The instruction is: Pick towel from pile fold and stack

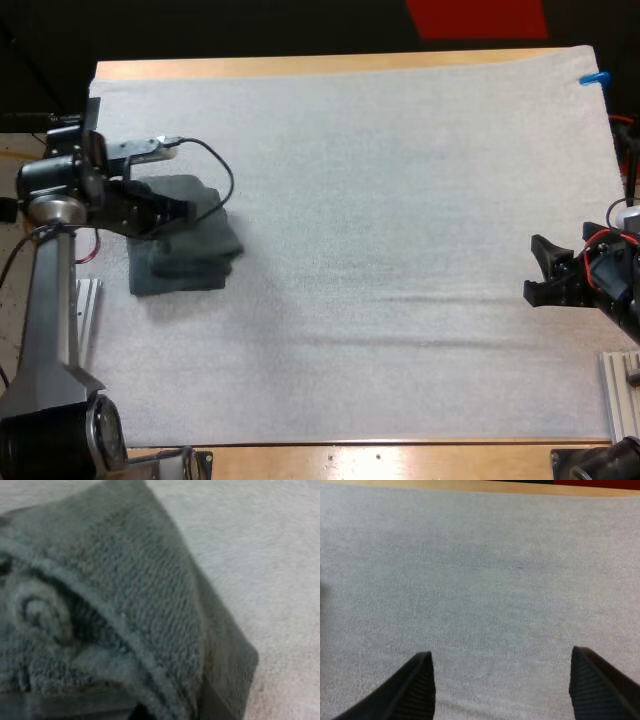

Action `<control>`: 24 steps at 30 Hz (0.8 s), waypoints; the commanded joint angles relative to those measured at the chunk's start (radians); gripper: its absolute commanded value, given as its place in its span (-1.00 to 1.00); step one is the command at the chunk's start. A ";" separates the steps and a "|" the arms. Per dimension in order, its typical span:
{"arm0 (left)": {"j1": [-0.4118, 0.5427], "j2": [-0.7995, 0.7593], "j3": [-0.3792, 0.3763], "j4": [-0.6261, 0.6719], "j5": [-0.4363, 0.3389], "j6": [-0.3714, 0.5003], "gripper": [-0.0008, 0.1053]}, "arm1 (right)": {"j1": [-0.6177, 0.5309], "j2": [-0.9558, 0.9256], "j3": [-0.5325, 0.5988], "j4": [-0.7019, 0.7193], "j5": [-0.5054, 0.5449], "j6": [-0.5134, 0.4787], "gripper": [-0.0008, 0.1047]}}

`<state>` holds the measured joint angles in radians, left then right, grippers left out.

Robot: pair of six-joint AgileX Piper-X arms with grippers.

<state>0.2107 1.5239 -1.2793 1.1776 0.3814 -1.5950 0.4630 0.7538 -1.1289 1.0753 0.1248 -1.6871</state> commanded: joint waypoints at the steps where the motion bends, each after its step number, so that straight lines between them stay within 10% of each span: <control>1: 0.016 -0.011 -0.006 0.008 -0.012 0.006 -0.98 | 0.002 -0.008 -0.007 -0.002 0.006 0.007 0.08; 9: 0.072 -0.002 0.048 -0.031 -0.036 0.052 -0.80 | 0.002 -0.008 -0.007 -0.002 0.006 0.008 0.08; 17: 0.072 -0.002 0.072 -0.035 -0.301 0.068 0.13 | 0.002 -0.008 -0.007 -0.002 0.006 0.008 0.08; 24: 0.072 -0.009 0.072 -0.025 -0.512 0.068 0.18 | 0.002 -0.008 -0.007 -0.002 0.006 0.008 0.08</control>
<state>0.2825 1.5234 -1.2070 1.1494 -0.0972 -1.5337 0.4630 0.7538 -1.1289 1.0753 0.1248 -1.6802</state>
